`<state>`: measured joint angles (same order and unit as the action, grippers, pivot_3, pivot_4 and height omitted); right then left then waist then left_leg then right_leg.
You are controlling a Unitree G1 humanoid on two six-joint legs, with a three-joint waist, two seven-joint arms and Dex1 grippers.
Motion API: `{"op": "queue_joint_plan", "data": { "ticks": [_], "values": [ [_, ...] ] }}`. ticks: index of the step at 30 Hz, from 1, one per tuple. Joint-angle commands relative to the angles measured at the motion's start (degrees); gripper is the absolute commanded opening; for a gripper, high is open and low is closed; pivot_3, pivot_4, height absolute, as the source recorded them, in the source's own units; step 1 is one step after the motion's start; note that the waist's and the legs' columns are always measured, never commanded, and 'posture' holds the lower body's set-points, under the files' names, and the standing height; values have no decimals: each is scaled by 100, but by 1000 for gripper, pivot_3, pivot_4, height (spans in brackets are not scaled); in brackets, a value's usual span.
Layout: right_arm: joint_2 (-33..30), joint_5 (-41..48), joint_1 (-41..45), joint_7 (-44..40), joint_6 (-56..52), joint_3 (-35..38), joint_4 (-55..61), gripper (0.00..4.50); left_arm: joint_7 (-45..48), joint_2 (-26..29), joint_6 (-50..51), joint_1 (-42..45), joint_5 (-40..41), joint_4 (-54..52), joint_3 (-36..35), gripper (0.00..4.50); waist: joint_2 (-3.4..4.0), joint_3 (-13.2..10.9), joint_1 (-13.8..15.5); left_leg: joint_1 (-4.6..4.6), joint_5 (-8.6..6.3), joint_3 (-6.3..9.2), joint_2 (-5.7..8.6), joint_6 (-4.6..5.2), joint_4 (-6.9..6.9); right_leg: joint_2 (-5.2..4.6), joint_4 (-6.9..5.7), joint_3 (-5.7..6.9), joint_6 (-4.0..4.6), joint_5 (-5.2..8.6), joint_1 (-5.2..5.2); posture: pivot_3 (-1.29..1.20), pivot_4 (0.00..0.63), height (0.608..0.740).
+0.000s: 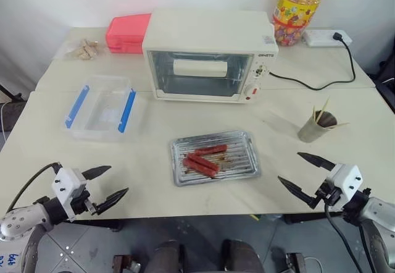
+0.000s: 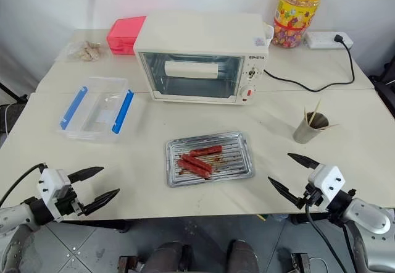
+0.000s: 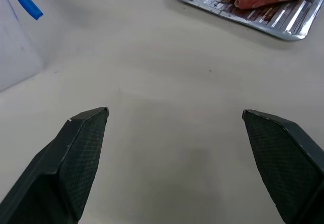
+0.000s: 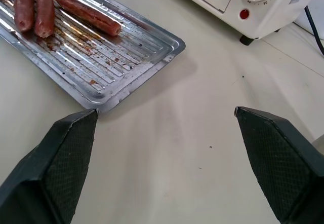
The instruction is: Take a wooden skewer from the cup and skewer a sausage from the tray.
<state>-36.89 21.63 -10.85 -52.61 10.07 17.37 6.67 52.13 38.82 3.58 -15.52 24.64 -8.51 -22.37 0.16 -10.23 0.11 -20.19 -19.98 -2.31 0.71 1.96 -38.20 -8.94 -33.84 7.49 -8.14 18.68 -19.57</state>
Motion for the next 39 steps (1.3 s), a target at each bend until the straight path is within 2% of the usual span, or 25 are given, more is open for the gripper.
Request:
{"op": "queue_joint_plan", "data": {
  "ticks": [1, 4, 6, 9, 11, 15, 19, 23, 25, 26, 28, 31, 34, 39],
  "values": [
    [35, 93, 13, 56, 41, 38, 260, 4500, -58, -17, -38, 219, 66, 26, -43, 4489, 0, 0, 6, 0, 0, 0, 0, 0, 0, 0, 0, 0, 0, 0, 0, 0, 150, 740],
    [19, 138, -52, 81, 7, 116, 363, 4500, -69, -41, 492, 628, 556, -68, -34, 4489, 0, 0, 59, -1, 0, 1, 0, 0, -4, 1, -2, 0, 0, 0, 0, 0, 150, 740],
    [-3, 271, -295, 300, -129, 550, 626, 4500, 363, 39, 810, 1163, 1061, -271, 209, 4489, 8, -5, 113, -2, 0, 1, 0, 0, -5, 1, -3, -1, 0, 0, 0, 0, 150, 740],
    [48, 422, -1096, 550, -219, 1575, 847, 4500, 873, 96, 843, 2012, 906, -532, 1029, 4489, 17, -7, 248, -11, 0, 20, 7, 0, -14, 0, -11, -4, 0, 0, -2, 0, 150, 740],
    [147, 411, -1556, 626, -184, 2016, 901, 4500, 1025, 56, 1057, 2288, 1027, -629, 1303, 4489, 17, -5, 278, -13, -1, 20, 15, 1, -15, 1, -9, -11, 1, -1, 0, 0, 150, 740],
    [345, 364, -2066, 699, -60, 2526, 748, 4500, 1223, 30, 1387, 2555, 1248, -786, 1606, 4489, 14, -4, 138, -9, -6, -1, 5, 6, -4, 18, 1, -18, 0, -1, -2, 0, 150, 740],
    [371, 343, -2238, 713, -2, 2792, 436, 4500, 1086, -292, 1447, 2878, 1212, -716, 1858, 4489, 15, -4, 90, 5, -1, -28, -17, -3, -5, 36, 3, -42, 0, 0, 1, 0, 150, 740],
    [-42, 592, -2068, 447, -292, 2907, 351, 4500, 1055, -410, 1427, 3001, 1109, -573, 1885, 4489, 20, -2, 40, 15, 0, -52, -29, -5, -5, 45, -1, -72, 0, 0, -4, 0, 150, 740],
    [-576, 866, -1821, 222, -712, 3065, 209, 4500, 966, -506, 1440, 3078, 1127, -508, 1868, 4489, 27, -5, 25, 14, -1, -54, -31, -6, -5, 46, -1, -75, 1, 0, -6, 0, 150, 740],
    [-1121, 1046, -1568, -17, -1120, 3127, 10, 4500, 893, -577, 1466, 3107, 1160, -483, 1858, 4489, 30, -7, 22, 12, -1, -57, -29, -5, -9, 44, 0, -77, 0, -1, -6, 0, 150, 740],
    [-1719, 1225, -1277, -312, -1599, 3178, -234, 4500, 819, -654, 1497, 3130, 1193, -463, 1847, 4489, 40, -11, -1, 11, -4, -64, -27, 3, -19, 41, 0, -82, -1, -1, -5, 0, 150, 740],
    [-2614, 1229, -719, -692, -2230, 2907, -605, 4500, 759, -727, 1518, 3112, 1140, -490, 1889, 4489, 34, -12, 28, 6, -6, -45, -43, 1, -20, 51, 1, -81, 7, 3, -5, 0, 150, 740],
    [-3560, 1035, 272, -847, -2769, 2042, -1134, 4500, 678, -790, 1545, 3051, 1100, -555, 1964, 4489, 42, -16, 43, -2, -7, -45, -41, -4, -24, 50, -2, -78, 12, 6, -12, 0, 150, 740],
    [-4045, 525, 1955, -1033, -3007, 527, -1934, 4500, 546, -814, 1635, 2919, 1133, -731, 2014, 4489, 42, -19, 103, -16, -12, -34, -41, 0, -54, 48, -4, -54, 12, 5, -13, 0, 150, 740]
  ]
}}
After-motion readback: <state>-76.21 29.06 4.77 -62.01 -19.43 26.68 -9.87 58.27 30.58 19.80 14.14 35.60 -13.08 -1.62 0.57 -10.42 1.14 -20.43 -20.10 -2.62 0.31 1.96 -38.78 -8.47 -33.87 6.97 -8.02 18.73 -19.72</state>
